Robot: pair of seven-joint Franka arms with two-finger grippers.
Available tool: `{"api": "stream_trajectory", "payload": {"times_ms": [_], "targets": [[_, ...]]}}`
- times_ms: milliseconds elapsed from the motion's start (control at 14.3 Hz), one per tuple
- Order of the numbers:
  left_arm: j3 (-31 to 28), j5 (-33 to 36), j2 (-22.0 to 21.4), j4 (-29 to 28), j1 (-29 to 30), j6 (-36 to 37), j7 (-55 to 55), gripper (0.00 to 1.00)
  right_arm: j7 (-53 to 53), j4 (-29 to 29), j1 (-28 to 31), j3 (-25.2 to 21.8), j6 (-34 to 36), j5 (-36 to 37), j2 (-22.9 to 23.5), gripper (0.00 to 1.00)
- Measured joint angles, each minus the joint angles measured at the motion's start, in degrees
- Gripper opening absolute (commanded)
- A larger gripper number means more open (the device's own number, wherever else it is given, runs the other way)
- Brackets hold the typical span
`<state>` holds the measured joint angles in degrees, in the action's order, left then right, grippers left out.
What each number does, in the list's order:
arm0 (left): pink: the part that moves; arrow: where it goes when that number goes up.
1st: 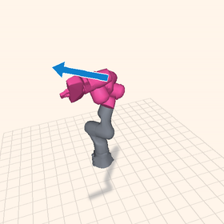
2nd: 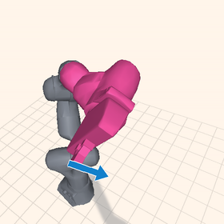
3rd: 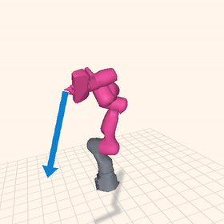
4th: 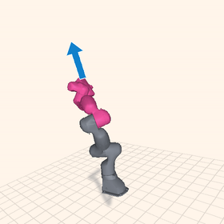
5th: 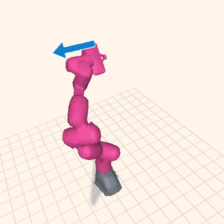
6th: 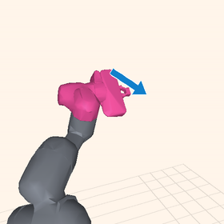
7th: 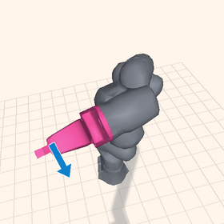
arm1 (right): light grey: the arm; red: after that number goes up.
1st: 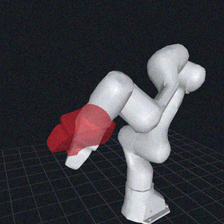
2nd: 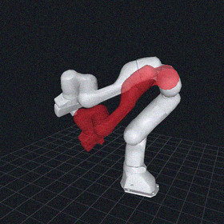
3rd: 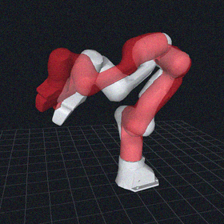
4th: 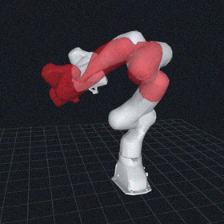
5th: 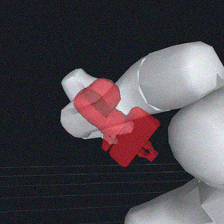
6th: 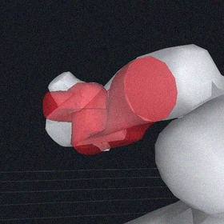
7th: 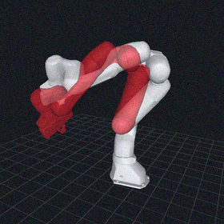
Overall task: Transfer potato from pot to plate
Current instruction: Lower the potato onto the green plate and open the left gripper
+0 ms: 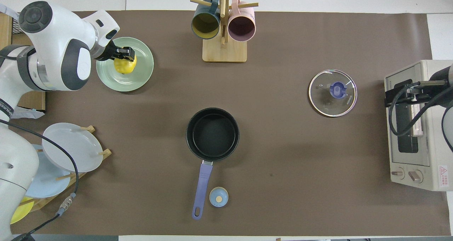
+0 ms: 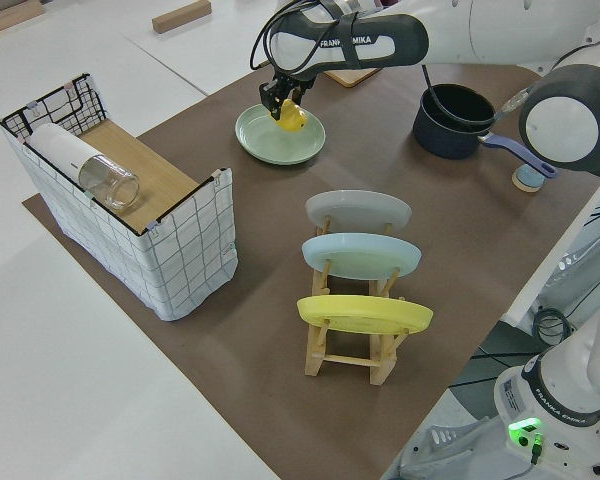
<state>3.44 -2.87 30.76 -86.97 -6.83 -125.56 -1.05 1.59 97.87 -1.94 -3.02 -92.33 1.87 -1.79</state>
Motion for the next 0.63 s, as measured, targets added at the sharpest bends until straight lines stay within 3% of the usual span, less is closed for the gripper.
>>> {"api": "stream_trajectory", "payload": {"times_ms": [420,490,560,630], "targets": [[0.14,0.56,0.28,-2.84,0.00,-2.00,-1.52,0.00,-0.02,-0.23,-0.21,0.17,-0.10,0.09,0.01,1.00],[0.13,0.67,0.27,-3.10,0.00,-2.01,-2.17,0.06,-0.07,-0.23,-0.23,0.27,-0.10,0.36,0.01,1.00],[0.13,0.68,0.25,-3.14,0.01,-2.05,-2.76,0.73,-0.22,-0.28,-0.23,0.35,-0.10,0.77,0.04,1.00],[0.10,0.70,0.22,-3.15,0.01,-2.05,-3.21,1.00,-0.45,-0.43,-0.23,0.41,-0.10,1.11,0.17,1.00]]}}
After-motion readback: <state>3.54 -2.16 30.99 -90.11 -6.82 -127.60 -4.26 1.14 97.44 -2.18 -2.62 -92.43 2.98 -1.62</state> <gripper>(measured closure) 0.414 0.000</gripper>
